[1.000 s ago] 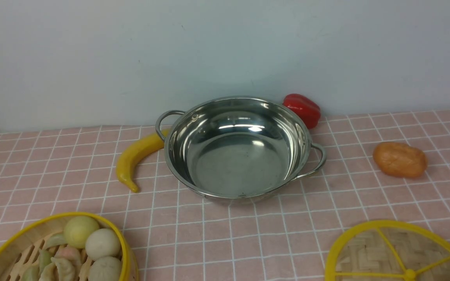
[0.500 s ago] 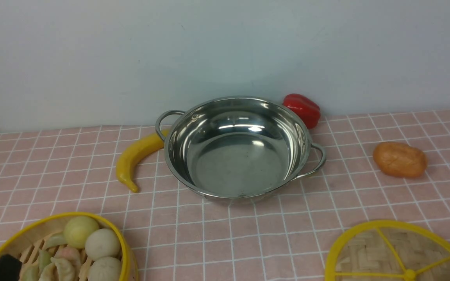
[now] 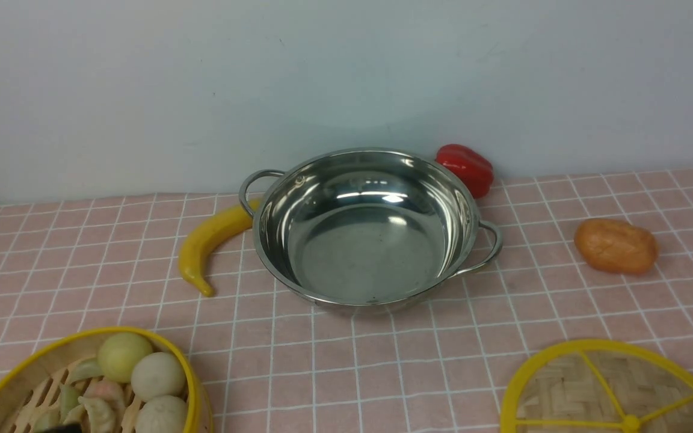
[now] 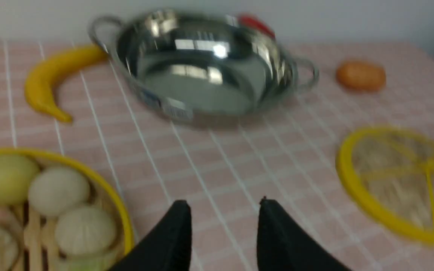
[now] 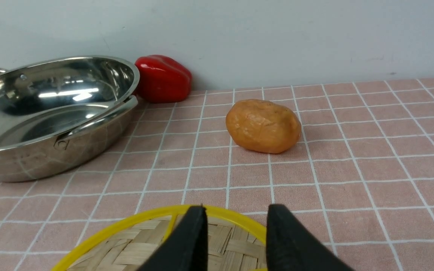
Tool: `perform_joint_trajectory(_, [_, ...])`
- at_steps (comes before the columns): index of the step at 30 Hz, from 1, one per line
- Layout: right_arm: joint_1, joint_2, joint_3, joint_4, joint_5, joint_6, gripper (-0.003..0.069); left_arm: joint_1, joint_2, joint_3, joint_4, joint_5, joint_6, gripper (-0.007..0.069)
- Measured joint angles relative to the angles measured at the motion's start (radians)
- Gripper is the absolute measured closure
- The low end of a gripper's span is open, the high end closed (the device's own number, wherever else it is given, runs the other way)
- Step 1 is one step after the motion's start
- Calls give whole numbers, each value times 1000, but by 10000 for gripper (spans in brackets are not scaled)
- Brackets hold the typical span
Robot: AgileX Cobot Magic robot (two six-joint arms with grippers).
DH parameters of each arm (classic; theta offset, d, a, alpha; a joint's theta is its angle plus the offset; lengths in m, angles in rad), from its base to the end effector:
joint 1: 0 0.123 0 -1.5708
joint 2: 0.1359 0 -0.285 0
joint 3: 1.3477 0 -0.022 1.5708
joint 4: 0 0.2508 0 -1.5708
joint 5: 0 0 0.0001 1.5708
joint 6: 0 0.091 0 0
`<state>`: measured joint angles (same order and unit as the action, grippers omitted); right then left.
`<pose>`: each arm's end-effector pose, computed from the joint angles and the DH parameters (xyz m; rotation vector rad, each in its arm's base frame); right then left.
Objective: Place the steamer in the pot on the pink tablecloth, and put the lid on the steamer.
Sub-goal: 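Grasp the rim of the steamer basket holding the buns with the left gripper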
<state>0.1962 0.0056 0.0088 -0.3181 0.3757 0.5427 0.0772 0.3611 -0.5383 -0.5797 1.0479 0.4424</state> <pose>0.0541 0.0001 0.1778 0.1258 1.8550 0.2002 0.0500 -0.0395 0.2938 0.3109 2.1901 -0.4483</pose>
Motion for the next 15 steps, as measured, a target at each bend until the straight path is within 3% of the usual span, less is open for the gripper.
perform_joint_trajectory(1, [0,0,0,0,0,0,419,0,71,-53,72,96,17,382])
perform_joint_trajectory(3, [0,0,0,0,0,0,419,0,150,-108,160,143,33,382])
perform_joint_trajectory(8, [0,0,0,0,0,0,419,0,342,-160,380,158,130,382])
perform_joint_trajectory(10, [0,0,0,0,0,0,419,-5,419,-161,433,161,215,382])
perform_joint_trajectory(15, [0,0,0,0,0,0,419,-79,554,-161,436,160,290,352])
